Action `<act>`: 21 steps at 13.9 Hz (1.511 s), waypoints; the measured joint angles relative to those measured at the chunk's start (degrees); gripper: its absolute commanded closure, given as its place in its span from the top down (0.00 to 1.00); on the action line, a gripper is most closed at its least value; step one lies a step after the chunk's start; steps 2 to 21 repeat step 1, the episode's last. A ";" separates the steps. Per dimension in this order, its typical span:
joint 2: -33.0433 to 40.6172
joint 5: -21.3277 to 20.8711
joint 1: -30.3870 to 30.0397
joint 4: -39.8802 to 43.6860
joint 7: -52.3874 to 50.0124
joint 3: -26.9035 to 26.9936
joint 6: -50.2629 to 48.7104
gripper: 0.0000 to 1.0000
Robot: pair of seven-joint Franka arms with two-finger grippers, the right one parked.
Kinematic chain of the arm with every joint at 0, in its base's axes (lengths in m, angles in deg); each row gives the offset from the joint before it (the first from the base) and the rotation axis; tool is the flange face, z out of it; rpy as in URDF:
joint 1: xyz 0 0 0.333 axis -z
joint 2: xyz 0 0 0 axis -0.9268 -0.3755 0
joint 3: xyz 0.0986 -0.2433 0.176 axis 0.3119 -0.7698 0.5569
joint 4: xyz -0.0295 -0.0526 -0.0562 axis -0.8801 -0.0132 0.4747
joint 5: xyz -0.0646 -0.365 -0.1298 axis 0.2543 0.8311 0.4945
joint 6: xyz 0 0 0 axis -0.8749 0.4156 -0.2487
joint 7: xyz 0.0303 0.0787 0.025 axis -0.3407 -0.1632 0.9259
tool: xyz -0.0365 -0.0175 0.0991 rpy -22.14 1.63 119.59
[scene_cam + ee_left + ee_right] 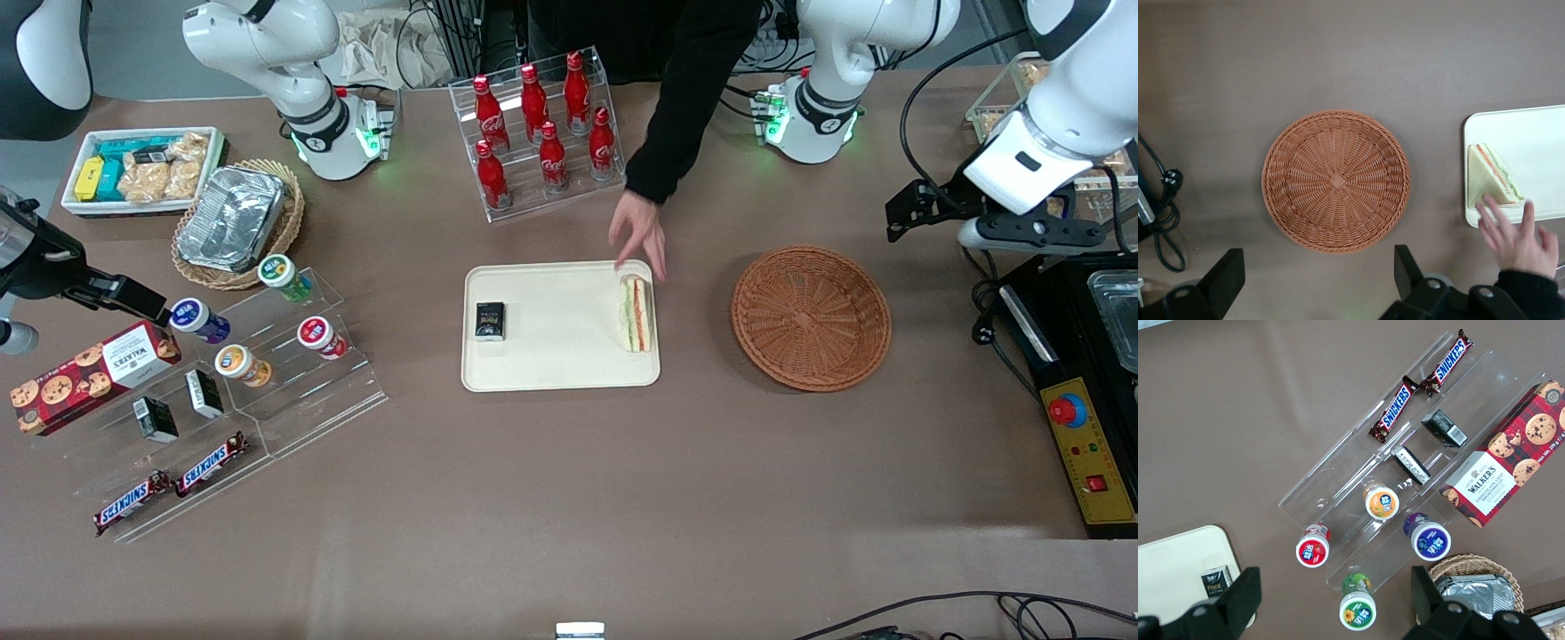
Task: Place sandwich from basket to tray
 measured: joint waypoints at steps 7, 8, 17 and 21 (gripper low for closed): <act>0.16 0.00 -1.86 0.03 0.00 -1.85 0.00 0.99; 0.16 0.00 -1.86 0.03 0.00 -1.85 0.00 0.99; 0.16 0.00 -1.86 0.03 0.00 -1.85 0.00 0.99; 0.16 0.00 -1.86 0.03 0.00 -1.85 0.00 0.99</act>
